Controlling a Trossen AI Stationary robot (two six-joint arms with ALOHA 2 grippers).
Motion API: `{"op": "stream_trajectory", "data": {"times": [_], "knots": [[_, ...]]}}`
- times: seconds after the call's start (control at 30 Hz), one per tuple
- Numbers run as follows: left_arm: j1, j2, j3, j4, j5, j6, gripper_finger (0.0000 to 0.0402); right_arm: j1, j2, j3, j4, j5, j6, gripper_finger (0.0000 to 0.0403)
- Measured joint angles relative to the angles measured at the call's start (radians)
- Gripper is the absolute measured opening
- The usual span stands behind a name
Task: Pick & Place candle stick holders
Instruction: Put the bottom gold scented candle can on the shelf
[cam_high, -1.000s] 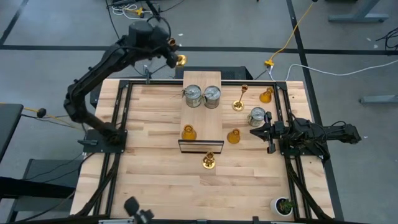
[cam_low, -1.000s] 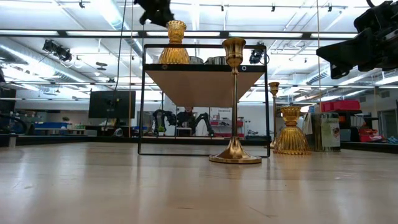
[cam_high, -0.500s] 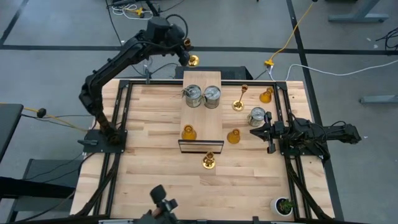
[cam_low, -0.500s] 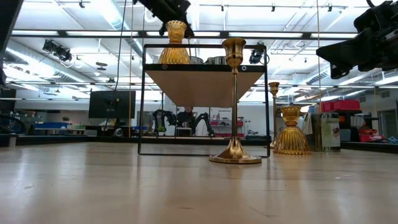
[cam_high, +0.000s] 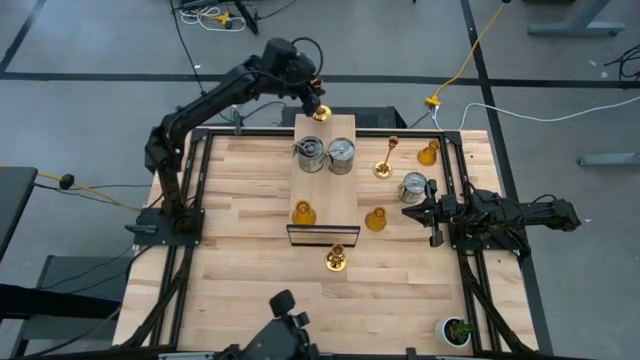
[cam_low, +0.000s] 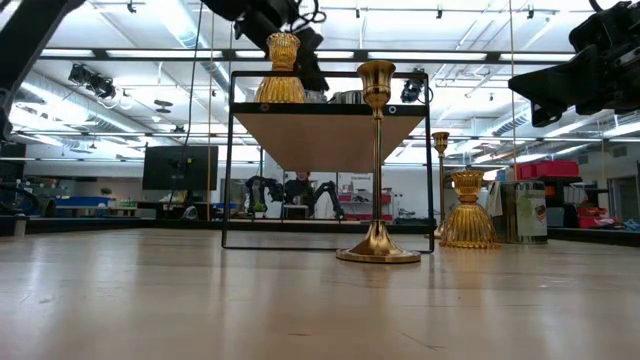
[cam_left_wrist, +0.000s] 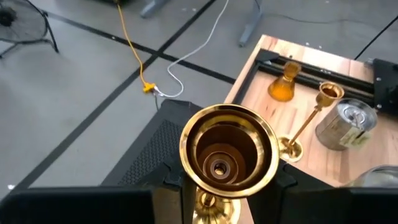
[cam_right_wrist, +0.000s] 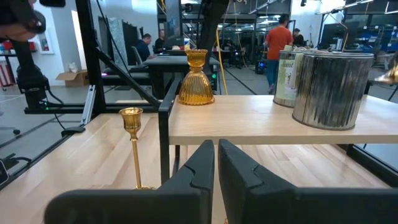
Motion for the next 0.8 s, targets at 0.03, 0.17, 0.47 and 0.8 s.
{"op": "stream_trajectory", "data": {"times": [0.03, 0.17, 0.47, 0.8], "knots": [[0.000, 0.007, 0.000, 0.003, 0.004, 0.000, 0.0111, 0.000, 0.000, 0.000, 0.000, 0.000, 0.000, 0.0027], [0.000, 0.031, 0.002, 0.024, 0.019, 0.002, 0.0107, 0.000, 0.000, 0.000, 0.000, 0.000, 0.000, 0.0027], [-0.016, 0.047, 0.003, 0.062, 0.030, 0.000, 0.0108, 0.000, 0.000, 0.000, 0.000, 0.003, 0.000, 0.0027], [-0.056, 0.048, -0.001, 0.056, 0.038, -0.002, 0.0110, 0.000, 0.000, 0.000, 0.000, 0.003, 0.000, 0.0027]]}}
